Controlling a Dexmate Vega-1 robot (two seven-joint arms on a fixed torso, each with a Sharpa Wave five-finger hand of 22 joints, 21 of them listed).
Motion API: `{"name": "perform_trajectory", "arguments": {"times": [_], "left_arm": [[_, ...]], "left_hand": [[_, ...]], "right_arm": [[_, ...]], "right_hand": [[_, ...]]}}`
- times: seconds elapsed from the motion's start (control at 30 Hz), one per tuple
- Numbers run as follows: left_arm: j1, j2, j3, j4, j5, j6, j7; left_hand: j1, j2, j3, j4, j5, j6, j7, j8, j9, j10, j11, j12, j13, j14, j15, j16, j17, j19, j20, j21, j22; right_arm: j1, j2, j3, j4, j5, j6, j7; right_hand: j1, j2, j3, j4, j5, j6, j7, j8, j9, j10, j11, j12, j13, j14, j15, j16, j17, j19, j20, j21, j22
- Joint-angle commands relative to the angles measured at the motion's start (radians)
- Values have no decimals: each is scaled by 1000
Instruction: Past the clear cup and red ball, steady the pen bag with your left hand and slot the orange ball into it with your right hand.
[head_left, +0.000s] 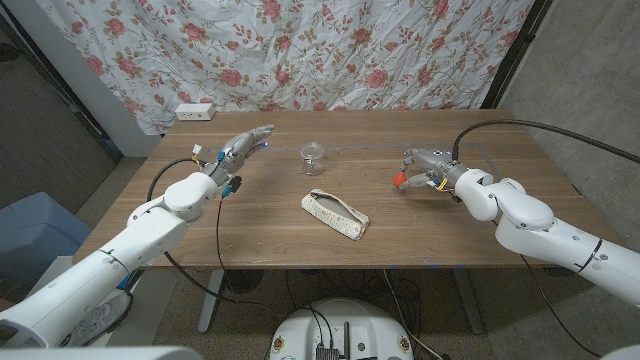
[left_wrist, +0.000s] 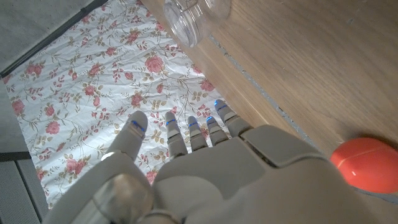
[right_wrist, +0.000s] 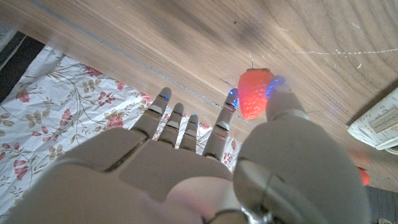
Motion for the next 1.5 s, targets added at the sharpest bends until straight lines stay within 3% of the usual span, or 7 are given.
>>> {"name": "perform_trajectory", "arguments": {"times": [0.03,0.37,0.7,0.97,1.3,1.5], "left_arm": [[-40,40,51,-32,231,-28,38],[-91,41,87,-13,325,-80,-24],[-121,83,115,-51,431,-84,-98],[-133,108,129,-74,470,-92,-167],[-122,143,124,-145,553,-69,-193],[-138,164,128,-193,582,-16,-254]], "left_hand": [[21,-9,-3,-19,0,40,-8,3,4,33,-13,13,2,34,-61,7,1,31,-2,3,0],[27,-16,-10,-23,-1,50,-20,-1,3,44,-20,12,2,40,-66,6,1,37,-7,2,0],[36,-20,-14,-25,0,75,-24,0,4,43,-28,7,2,42,-67,4,1,39,-8,0,0],[87,-11,-8,-32,3,98,-30,-8,4,-4,-41,-12,2,16,-72,-5,2,37,-8,-5,0],[135,-16,1,-41,8,129,-25,1,5,18,-51,-1,2,12,-74,-1,2,41,-4,-5,0],[174,-28,5,-42,11,132,-30,-1,5,8,-39,-6,2,8,-70,-1,2,42,-3,-5,0]], "right_arm": [[-14,-3,16,-12,11,-18,-18],[-16,-9,17,-15,10,-19,-25],[-22,-22,30,-27,22,-21,-25],[-21,-30,30,-30,17,-21,-23],[-27,-39,36,-33,14,-17,-31],[-31,-42,40,-32,8,-10,-44]], "right_hand": [[4,11,0,2,-1,13,0,5,5,9,1,5,3,6,0,8,6,10,-1,-4,3],[3,13,-1,4,-1,17,0,8,6,11,2,3,3,7,-2,9,8,11,-1,-4,3],[1,15,-2,6,-2,20,0,10,6,13,0,2,3,6,-2,9,10,12,-2,-5,3],[1,17,-3,7,-3,21,0,11,7,16,0,1,4,8,-4,10,12,14,-5,-5,3],[1,20,-3,7,-4,22,0,12,7,19,-1,0,4,9,-5,11,13,16,-4,-5,3],[2,21,-4,7,-4,23,0,13,7,20,-1,0,4,9,-6,11,14,16,-4,-5,3]]}}
